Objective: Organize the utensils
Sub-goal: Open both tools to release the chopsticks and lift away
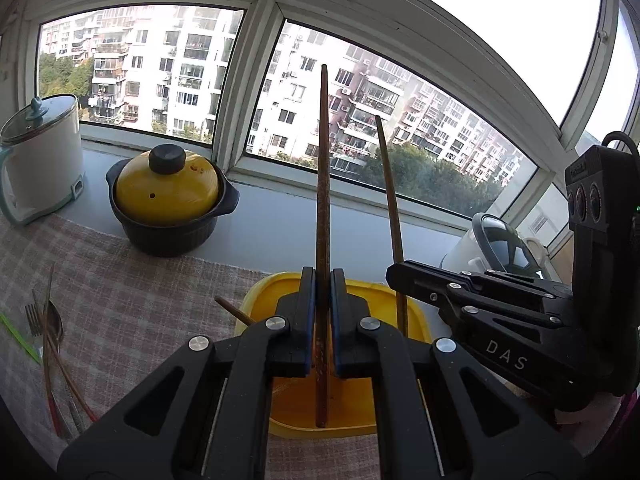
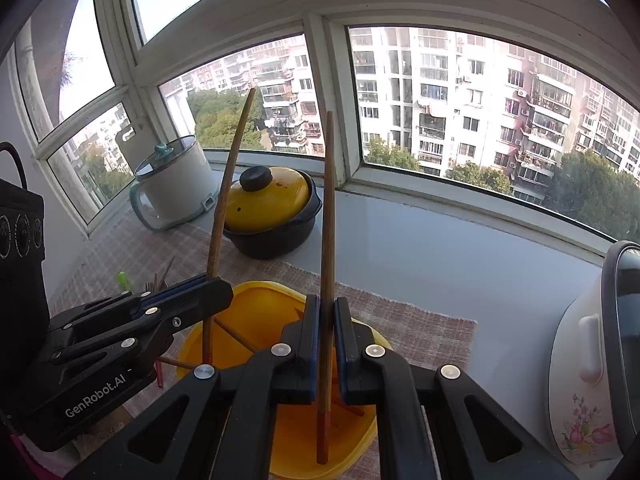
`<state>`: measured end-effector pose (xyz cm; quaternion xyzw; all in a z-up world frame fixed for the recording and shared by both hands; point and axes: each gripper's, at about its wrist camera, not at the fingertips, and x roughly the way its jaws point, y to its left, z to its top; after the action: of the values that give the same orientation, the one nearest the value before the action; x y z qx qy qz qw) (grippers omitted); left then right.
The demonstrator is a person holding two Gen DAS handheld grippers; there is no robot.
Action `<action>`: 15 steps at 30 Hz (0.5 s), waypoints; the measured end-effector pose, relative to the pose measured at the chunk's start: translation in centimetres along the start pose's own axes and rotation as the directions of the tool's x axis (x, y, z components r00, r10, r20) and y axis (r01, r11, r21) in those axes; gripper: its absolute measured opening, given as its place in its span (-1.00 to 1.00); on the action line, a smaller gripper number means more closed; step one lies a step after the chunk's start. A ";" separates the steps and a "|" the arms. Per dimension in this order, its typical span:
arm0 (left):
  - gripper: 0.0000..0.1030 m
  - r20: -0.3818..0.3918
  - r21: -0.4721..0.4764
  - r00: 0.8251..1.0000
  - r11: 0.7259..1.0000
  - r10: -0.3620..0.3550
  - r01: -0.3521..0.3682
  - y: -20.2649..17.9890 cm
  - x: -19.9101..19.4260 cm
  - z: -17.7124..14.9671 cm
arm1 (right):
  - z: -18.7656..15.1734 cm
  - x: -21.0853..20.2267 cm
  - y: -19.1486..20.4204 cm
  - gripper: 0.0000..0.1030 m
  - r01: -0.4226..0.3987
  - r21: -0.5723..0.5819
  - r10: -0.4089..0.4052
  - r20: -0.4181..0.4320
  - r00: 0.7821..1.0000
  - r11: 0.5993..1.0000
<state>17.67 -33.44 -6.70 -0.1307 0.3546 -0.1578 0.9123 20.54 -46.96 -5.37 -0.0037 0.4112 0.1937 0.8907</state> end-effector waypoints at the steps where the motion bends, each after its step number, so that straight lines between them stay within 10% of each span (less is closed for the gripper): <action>1: -0.92 0.005 0.009 1.000 1.000 0.009 -0.009 -0.2 -0.1 0.0 | 0.0 0.0 0.1 -0.91 0.000 -0.003 0.000 -0.002 1.000 1.000; 15: -0.91 -0.004 -0.012 1.000 0.999 0.030 -0.030 0.8 -1.8 -0.3 | -0.7 -1.5 0.2 -0.43 0.051 0.006 -0.051 0.015 0.999 0.999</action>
<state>16.36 -32.06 -6.10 -0.1305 0.3592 -0.1424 0.9130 19.09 -47.43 -4.75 -0.0102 0.4046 0.1698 0.8985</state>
